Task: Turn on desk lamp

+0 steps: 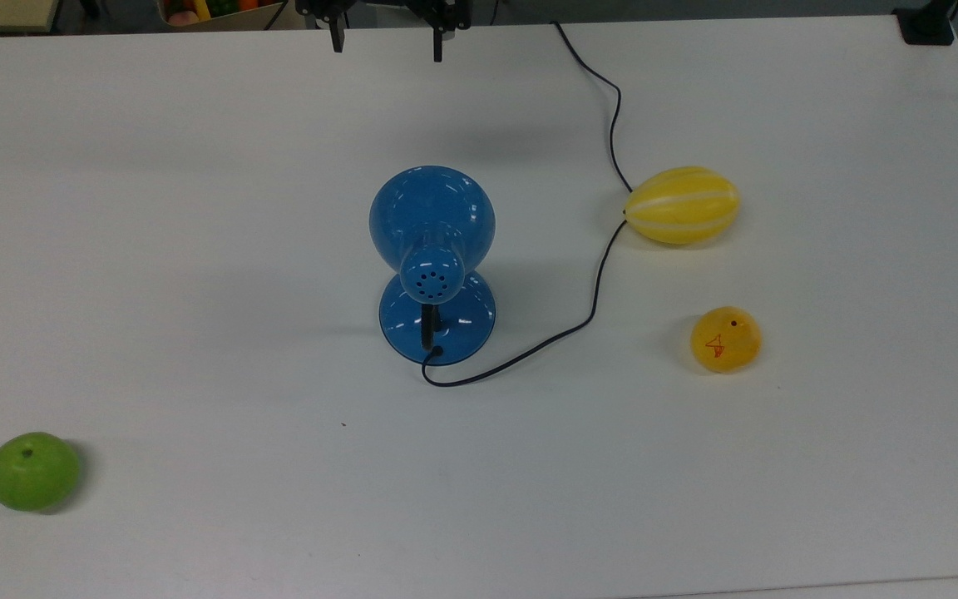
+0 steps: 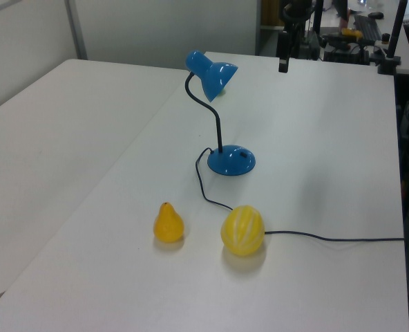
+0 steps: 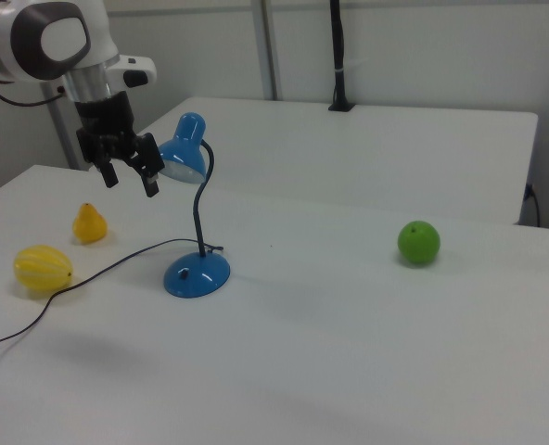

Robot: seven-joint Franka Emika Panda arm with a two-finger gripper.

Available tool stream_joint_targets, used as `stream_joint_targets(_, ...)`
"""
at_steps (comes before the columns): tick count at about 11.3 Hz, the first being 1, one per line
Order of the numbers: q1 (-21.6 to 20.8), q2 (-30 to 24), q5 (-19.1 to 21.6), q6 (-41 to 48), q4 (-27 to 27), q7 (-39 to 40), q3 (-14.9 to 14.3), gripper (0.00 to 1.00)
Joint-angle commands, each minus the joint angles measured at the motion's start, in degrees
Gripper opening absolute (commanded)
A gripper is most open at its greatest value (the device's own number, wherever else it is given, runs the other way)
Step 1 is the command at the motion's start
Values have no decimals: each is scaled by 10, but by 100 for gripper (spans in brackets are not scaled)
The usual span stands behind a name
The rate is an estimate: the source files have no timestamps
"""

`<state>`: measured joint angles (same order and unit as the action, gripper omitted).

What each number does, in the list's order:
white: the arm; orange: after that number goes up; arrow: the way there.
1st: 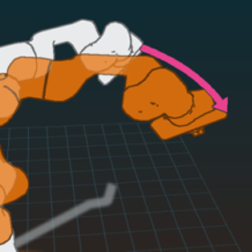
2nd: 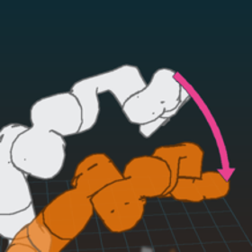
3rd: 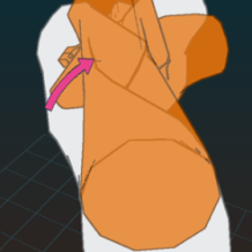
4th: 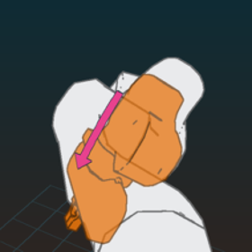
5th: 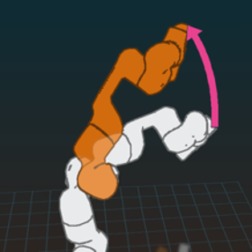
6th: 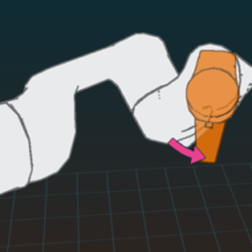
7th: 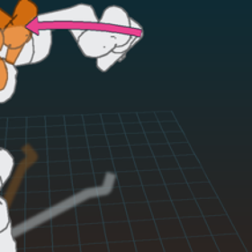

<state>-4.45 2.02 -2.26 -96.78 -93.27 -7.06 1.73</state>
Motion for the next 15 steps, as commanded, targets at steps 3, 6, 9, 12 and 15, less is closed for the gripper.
stream_joint_targets(3,2,-15,1,14,-5,-2,-4,100)
stream_joint_targets(6,3,-15,1,19,0,0,-7,100)
stream_joint_targets(9,4,-15,1,19,0,0,-8,100)
stream_joint_targets(12,4,-15,1,19,0,1,-7,84)
stream_joint_targets(15,2,-15,1,22,-1,2,-7,0)
